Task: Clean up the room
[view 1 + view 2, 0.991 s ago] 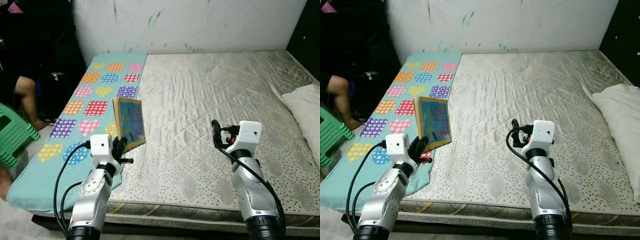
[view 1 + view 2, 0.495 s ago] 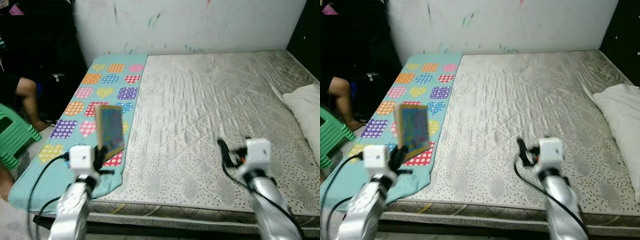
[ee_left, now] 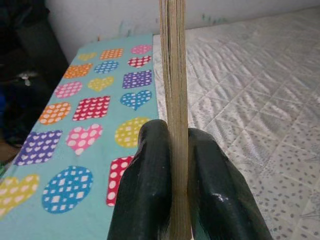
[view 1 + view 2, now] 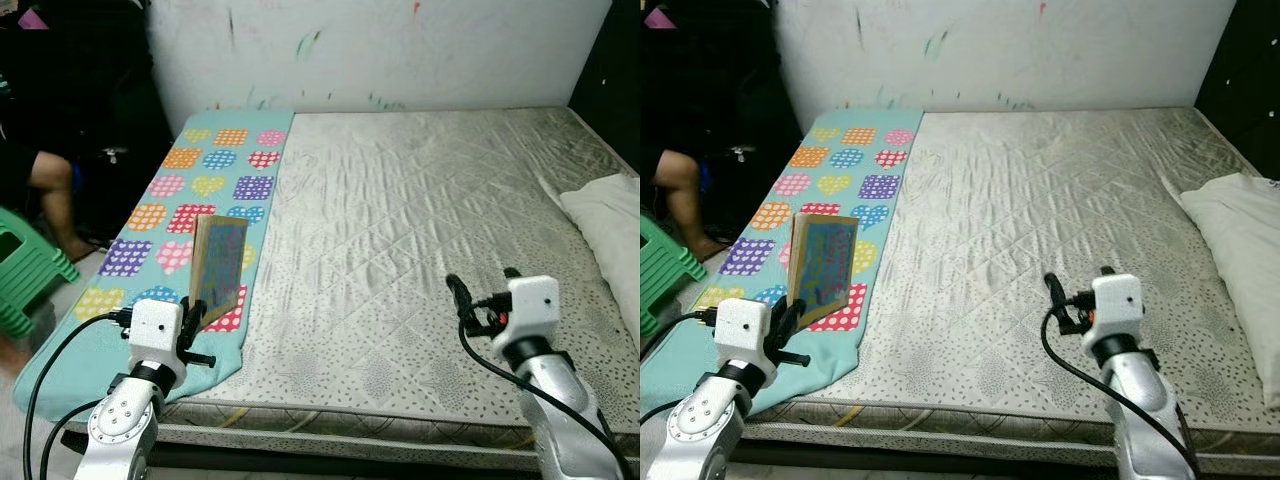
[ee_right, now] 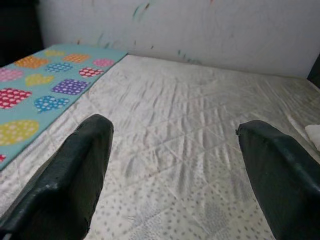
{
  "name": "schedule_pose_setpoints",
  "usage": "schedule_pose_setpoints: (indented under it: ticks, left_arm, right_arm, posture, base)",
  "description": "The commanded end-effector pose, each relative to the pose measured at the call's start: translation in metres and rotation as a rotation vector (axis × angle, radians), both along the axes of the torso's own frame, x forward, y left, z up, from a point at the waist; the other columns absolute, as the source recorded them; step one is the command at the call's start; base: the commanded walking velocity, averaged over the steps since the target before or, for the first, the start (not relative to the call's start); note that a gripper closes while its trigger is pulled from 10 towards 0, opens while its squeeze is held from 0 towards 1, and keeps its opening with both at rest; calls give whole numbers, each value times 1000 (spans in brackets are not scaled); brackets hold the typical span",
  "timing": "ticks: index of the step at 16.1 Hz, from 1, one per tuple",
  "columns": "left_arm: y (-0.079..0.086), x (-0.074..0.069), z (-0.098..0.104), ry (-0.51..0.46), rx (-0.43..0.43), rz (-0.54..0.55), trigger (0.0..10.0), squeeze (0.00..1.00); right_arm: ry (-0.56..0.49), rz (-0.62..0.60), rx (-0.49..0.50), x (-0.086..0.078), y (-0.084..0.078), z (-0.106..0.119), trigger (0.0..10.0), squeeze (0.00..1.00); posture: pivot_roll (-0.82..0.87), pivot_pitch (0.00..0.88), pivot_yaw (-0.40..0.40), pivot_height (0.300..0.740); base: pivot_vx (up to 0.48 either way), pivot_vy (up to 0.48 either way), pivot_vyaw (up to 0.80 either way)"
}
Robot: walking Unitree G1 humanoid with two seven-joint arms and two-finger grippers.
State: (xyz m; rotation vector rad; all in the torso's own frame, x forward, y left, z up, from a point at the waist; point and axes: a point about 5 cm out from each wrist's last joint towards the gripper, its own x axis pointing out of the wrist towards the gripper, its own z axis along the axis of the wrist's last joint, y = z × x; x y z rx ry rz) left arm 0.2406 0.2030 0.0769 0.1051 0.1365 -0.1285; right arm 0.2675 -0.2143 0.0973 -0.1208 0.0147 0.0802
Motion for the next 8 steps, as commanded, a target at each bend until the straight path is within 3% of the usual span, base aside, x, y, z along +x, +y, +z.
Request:
schedule_pose_setpoints:
  ticks: [1, 5, 8]
  left_arm:
    - [-1, 6, 14, -68, 12, 7, 10000, 0]
    - [-14, 25, 16, -90, -74, 25, 10000, 0]
    - [-16, 20, 5, -59, -111, 66, 10000, 0]
  right_arm:
    - [-23, 13, -4, 3, 6, 6, 10000, 0]
    - [-27, -43, 16, 8, 1, 5, 10000, 0]
    - [-19, -57, 25, 8, 4, 2, 10000, 0]
  posture:
    - [-164, 0, 53, 740]
    - [-172, 0, 52, 740]
    - [-183, 0, 52, 740]
  base:
    - [0, 0, 0]
    - [0, 0, 0]
    - [0, 0, 0]
